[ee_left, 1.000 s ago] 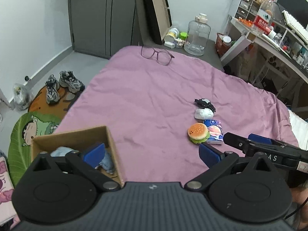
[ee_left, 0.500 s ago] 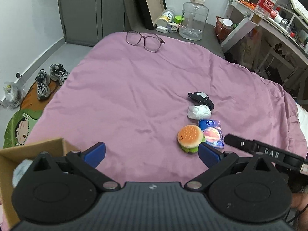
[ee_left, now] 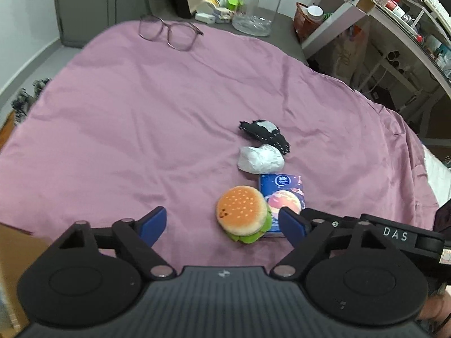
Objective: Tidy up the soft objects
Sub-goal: 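Grasp the burger plush with the left gripper while the right gripper grasps the blue tissue pack, then carry the burger plush and tissue pack with both grippers over the box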
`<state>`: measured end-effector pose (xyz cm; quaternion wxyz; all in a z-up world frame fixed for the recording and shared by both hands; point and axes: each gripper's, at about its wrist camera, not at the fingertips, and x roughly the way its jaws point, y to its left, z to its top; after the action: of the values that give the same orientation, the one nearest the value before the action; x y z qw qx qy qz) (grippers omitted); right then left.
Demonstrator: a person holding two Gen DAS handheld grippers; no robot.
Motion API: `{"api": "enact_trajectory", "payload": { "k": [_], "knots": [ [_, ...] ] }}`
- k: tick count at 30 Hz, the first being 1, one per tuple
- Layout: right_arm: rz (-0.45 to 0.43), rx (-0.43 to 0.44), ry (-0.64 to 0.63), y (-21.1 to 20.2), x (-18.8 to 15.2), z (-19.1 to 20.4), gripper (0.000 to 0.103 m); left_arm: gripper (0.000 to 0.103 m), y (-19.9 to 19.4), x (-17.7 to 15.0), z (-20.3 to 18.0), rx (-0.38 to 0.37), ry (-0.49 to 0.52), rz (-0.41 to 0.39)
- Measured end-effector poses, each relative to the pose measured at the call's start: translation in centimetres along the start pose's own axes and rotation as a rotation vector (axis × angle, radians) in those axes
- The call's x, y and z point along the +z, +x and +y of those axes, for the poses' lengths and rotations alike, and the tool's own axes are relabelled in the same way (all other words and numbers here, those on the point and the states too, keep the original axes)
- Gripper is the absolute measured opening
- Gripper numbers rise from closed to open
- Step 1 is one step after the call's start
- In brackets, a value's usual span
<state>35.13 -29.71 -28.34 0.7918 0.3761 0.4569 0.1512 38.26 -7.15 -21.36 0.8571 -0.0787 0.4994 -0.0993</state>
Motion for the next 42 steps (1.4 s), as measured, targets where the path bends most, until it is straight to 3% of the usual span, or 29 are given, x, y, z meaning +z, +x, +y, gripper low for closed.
{"api": "enact_trajectory", "payload": {
  "k": [6,14,16,17,21,29,42],
  "knots": [
    [0.013,0.031,0.042,0.8,0.4,-0.9,0.047,0.069,2.9,0.1,-0.1,-0.030,-0.021,0.048],
    [0.027,0.052,0.060,1.9,0.7,-1.2,0.041,0.064,5.2,0.1,0.3,-0.072,-0.040,0.080],
    [0.028,0.052,0.057,2.2,0.8,-1.2,0.035,0.050,5.4,0.1,0.4,-0.087,-0.045,0.073],
    [0.027,0.045,0.062,2.3,0.8,-1.3,0.028,0.048,5.4,0.2,0.4,-0.102,-0.052,0.074],
    [0.022,0.046,0.086,2.2,0.9,-1.5,0.025,0.041,5.2,0.1,0.6,-0.104,-0.057,0.073],
    [-0.014,-0.028,0.048,0.3,0.2,0.1,0.022,0.039,2.9,-0.2,0.8,-0.078,-0.053,0.067],
    [-0.088,-0.142,-0.057,-3.6,-2.0,4.2,0.021,0.039,-4.7,-2.7,1.3,-0.052,-0.044,0.018]
  ]
}}
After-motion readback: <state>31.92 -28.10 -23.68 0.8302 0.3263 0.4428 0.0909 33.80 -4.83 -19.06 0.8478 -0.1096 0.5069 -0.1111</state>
